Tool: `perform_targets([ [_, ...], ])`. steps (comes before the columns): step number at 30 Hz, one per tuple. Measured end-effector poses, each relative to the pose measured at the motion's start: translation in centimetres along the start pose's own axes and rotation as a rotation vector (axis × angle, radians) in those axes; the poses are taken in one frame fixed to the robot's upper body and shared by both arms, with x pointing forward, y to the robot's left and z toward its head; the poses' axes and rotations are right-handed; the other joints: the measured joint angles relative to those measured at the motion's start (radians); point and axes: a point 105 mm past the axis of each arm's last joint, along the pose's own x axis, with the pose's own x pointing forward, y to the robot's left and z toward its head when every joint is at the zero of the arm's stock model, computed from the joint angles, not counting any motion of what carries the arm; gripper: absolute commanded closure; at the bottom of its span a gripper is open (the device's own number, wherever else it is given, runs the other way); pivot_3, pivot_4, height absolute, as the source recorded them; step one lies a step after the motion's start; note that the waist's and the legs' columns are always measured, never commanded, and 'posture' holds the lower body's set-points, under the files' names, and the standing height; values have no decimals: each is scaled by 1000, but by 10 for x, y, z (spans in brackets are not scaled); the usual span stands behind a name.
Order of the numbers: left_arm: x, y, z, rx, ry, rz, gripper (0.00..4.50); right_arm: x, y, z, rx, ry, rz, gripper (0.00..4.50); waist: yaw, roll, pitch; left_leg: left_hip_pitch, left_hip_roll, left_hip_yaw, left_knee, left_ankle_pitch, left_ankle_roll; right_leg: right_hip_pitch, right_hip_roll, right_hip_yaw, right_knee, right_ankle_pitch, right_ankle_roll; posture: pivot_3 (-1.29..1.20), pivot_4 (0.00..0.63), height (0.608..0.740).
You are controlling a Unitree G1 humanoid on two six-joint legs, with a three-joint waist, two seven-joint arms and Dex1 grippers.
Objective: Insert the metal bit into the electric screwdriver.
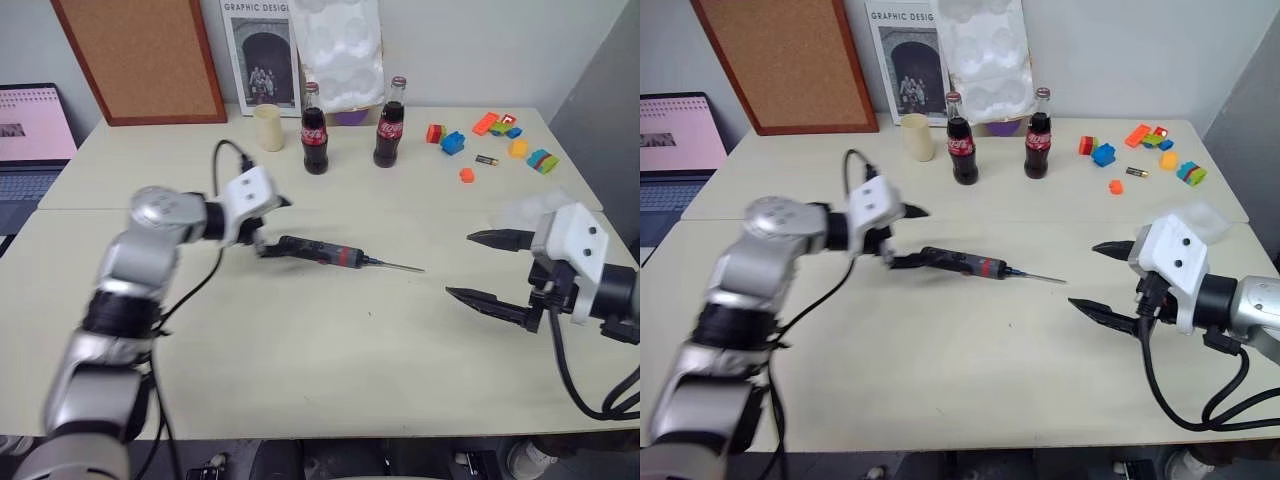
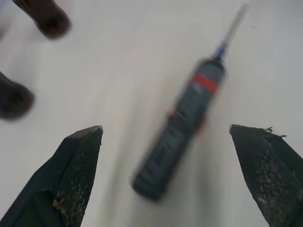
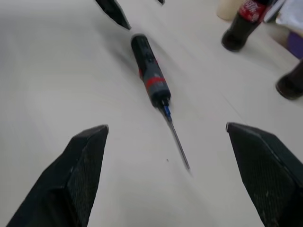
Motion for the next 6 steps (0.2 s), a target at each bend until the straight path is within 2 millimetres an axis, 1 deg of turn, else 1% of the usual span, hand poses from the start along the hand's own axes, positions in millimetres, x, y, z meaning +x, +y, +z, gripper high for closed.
perform_targets([
  [1,-26,-4,-16,-60,51,21,39,-12,-7,-3,19,24,-21,318,2,-1,1,-1,0,0,0,0,0,-1,0,0,0,0,0,0,150,740],
  [2,-42,-4,-22,-96,78,36,39,-21,-13,-6,37,44,-44,318,3,-1,1,0,1,0,0,0,0,0,0,-1,0,0,0,0,150,740],
  [4,-53,-3,-22,-114,77,62,39,-27,-17,-7,44,53,-57,318,12,-1,1,0,0,0,1,0,0,1,-1,-3,0,0,0,0,150,740],
  [5,-59,-5,-20,-115,69,66,39,-30,-17,-7,41,62,-53,318,19,-1,1,0,0,0,1,0,0,1,-1,-3,0,-2,-2,0,150,740],
  [6,-62,-11,-22,-117,83,53,39,-33,-17,-10,42,81,-47,318,21,-1,1,1,0,0,1,0,0,2,-2,-3,0,-3,-3,0,150,740],
])
